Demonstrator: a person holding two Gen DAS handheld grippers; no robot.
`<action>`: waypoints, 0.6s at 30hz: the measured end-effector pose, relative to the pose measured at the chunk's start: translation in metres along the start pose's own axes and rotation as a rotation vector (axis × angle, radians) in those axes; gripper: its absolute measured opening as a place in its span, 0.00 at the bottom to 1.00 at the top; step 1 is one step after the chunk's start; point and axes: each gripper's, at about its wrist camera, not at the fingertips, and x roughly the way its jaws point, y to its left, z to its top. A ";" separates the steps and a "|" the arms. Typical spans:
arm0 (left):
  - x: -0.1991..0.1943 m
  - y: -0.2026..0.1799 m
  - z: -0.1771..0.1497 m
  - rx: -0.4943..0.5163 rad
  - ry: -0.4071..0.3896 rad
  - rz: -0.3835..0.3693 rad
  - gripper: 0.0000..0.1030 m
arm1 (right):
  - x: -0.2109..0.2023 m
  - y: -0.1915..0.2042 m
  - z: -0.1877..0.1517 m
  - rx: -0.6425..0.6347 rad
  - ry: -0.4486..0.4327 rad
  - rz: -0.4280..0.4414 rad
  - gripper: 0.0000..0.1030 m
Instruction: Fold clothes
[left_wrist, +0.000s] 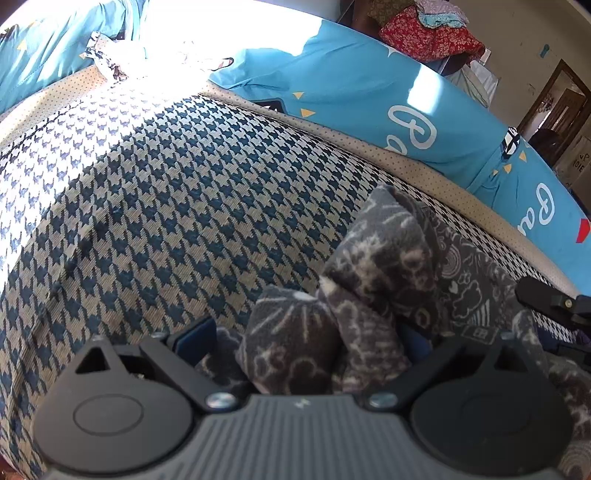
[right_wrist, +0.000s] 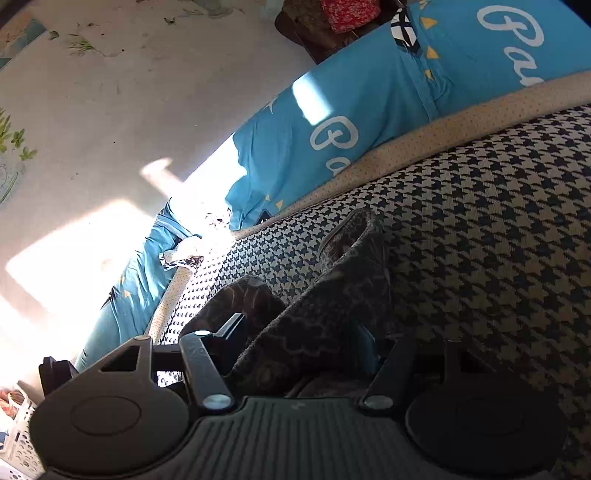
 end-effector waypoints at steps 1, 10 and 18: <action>0.000 0.000 0.000 0.001 0.001 -0.001 0.97 | 0.004 -0.002 0.000 0.015 0.006 -0.003 0.59; -0.014 0.003 0.007 -0.045 -0.044 -0.048 0.97 | 0.008 -0.003 -0.005 -0.007 -0.009 0.040 0.19; -0.058 0.008 0.024 -0.103 -0.198 -0.169 1.00 | -0.031 0.042 -0.002 -0.199 -0.141 0.201 0.17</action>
